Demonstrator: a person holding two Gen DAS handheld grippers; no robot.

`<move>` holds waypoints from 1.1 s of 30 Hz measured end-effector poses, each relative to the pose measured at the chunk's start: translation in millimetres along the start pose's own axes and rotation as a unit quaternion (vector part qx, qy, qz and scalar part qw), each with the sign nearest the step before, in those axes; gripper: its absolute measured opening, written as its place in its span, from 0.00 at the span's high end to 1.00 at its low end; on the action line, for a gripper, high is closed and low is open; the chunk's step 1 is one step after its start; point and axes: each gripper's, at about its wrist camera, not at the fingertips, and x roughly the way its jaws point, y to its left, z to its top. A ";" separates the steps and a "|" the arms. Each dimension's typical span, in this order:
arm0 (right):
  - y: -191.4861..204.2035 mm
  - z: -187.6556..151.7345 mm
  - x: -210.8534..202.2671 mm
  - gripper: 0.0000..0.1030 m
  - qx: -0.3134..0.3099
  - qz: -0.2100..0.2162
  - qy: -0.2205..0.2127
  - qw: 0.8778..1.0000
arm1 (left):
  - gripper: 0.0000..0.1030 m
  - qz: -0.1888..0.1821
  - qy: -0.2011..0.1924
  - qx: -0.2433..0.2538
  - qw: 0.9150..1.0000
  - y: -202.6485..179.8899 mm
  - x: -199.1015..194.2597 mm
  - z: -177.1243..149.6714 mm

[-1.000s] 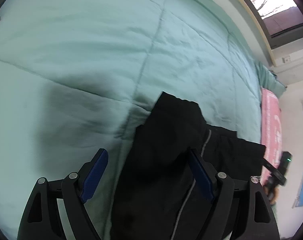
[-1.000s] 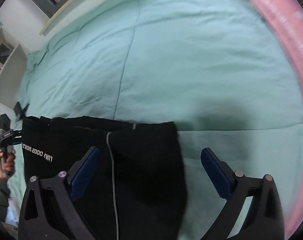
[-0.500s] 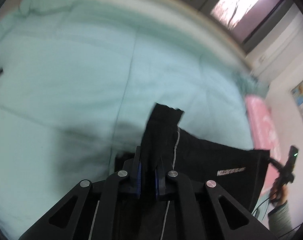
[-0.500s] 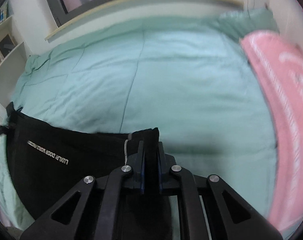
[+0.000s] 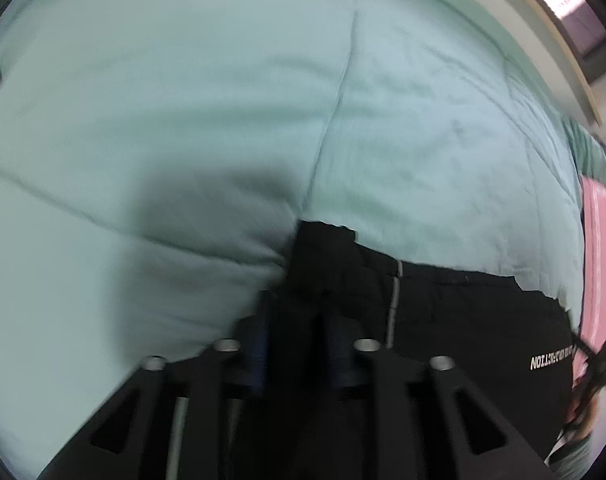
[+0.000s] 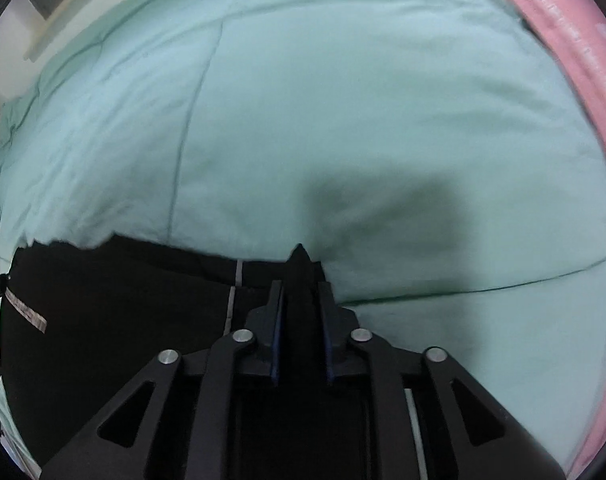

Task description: Fold large clothes

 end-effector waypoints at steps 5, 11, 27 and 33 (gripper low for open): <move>-8.9 -16.1 -90.1 0.33 0.019 0.036 -0.080 0.996 | 0.35 0.033 -0.059 -0.032 0.997 50.5 -62.9 5.8; 20.6 -52.7 -148.1 0.21 -0.029 0.070 -0.095 0.993 | 0.35 -0.036 -0.099 -0.017 0.994 48.0 -122.7 -34.5; 152.2 -157.5 -35.9 0.09 -0.184 0.004 0.034 0.982 | 0.31 -0.064 0.004 0.218 0.974 -140.5 -7.4 -165.1; 143.8 -153.1 -49.0 0.15 -0.168 0.018 0.031 0.985 | 0.31 -0.079 0.013 0.202 0.976 -146.9 -21.5 -151.3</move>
